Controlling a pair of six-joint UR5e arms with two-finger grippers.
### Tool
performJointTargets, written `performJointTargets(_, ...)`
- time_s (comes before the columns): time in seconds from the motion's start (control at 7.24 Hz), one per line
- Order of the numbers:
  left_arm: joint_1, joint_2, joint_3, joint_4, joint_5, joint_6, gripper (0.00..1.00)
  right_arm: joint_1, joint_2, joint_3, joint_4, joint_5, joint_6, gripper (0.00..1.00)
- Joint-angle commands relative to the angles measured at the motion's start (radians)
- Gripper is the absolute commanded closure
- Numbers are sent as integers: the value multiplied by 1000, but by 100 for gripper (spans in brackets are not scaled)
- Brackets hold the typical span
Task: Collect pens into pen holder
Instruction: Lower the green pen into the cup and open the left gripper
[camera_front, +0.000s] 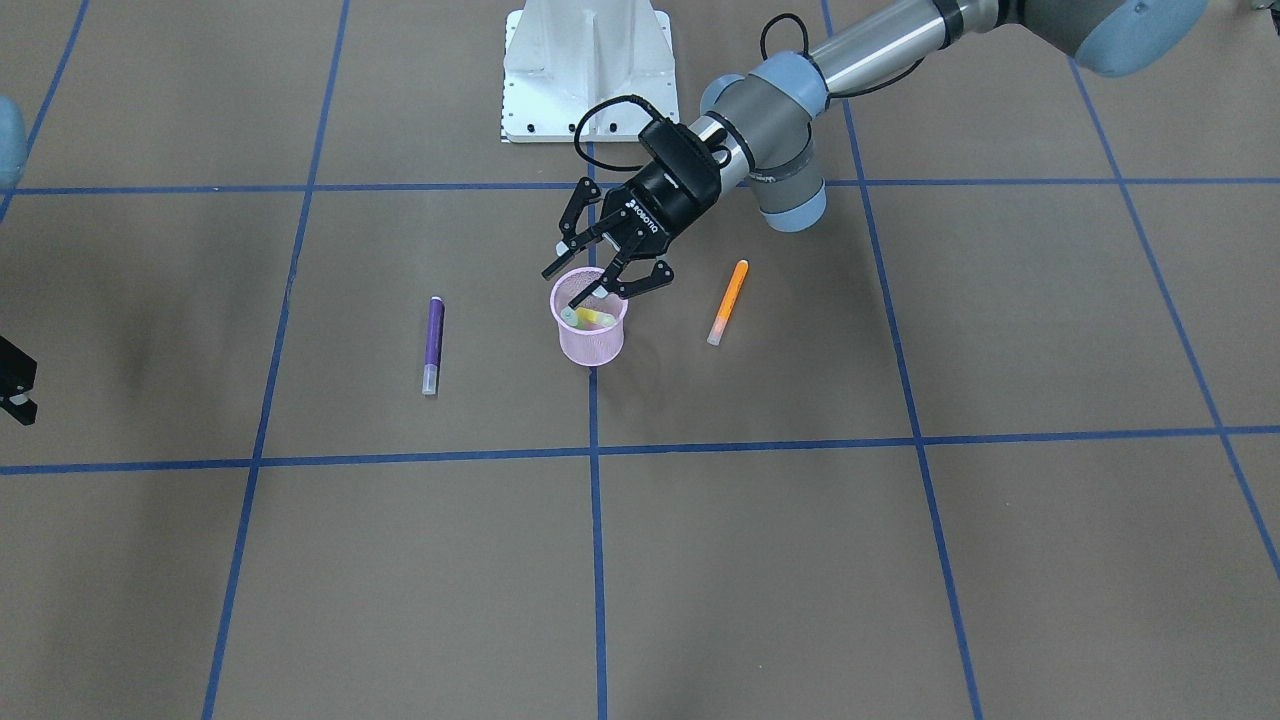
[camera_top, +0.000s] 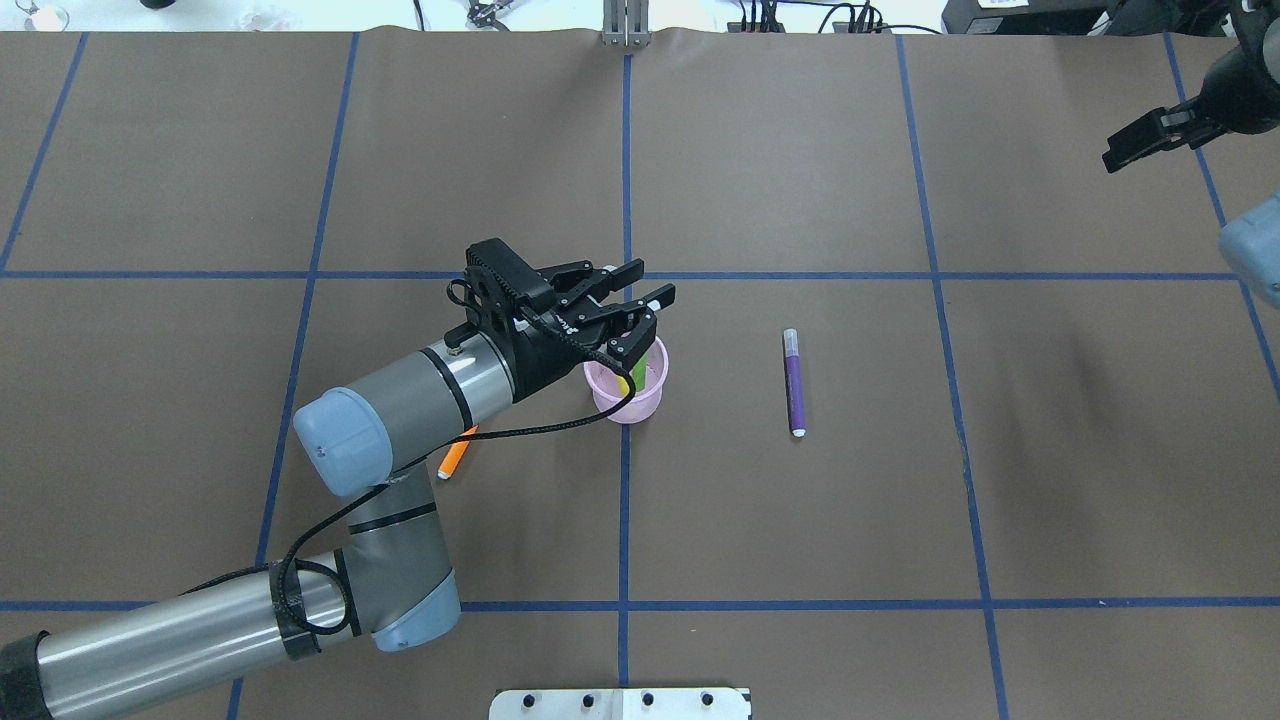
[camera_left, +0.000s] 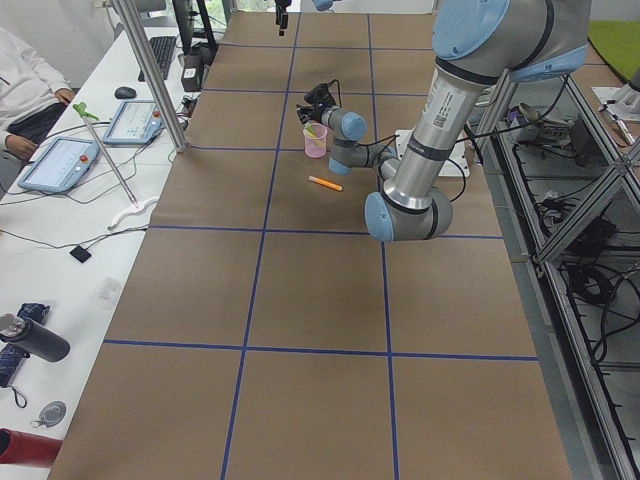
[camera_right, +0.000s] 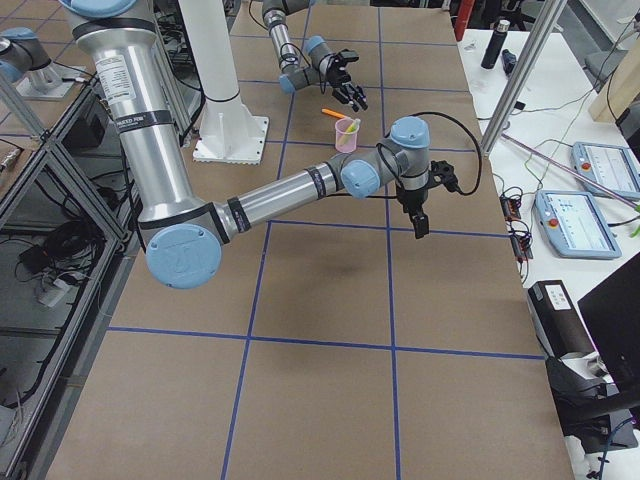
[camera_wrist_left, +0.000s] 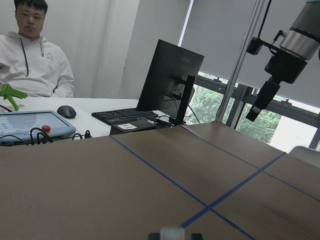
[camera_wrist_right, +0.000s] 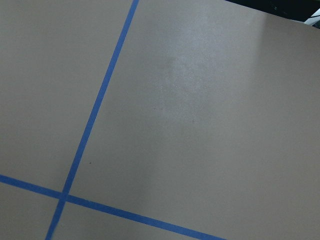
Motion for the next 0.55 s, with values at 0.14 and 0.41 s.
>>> performJointTargets(0.14, 0, 6, -42, 19, -10, -41, 0, 0, 5, 7, 0, 2, 11, 0)
performJointTargets(0.41, -70, 61, -70, 167, -74, -95, 1, -2, 12, 36, 6, 3, 107, 0)
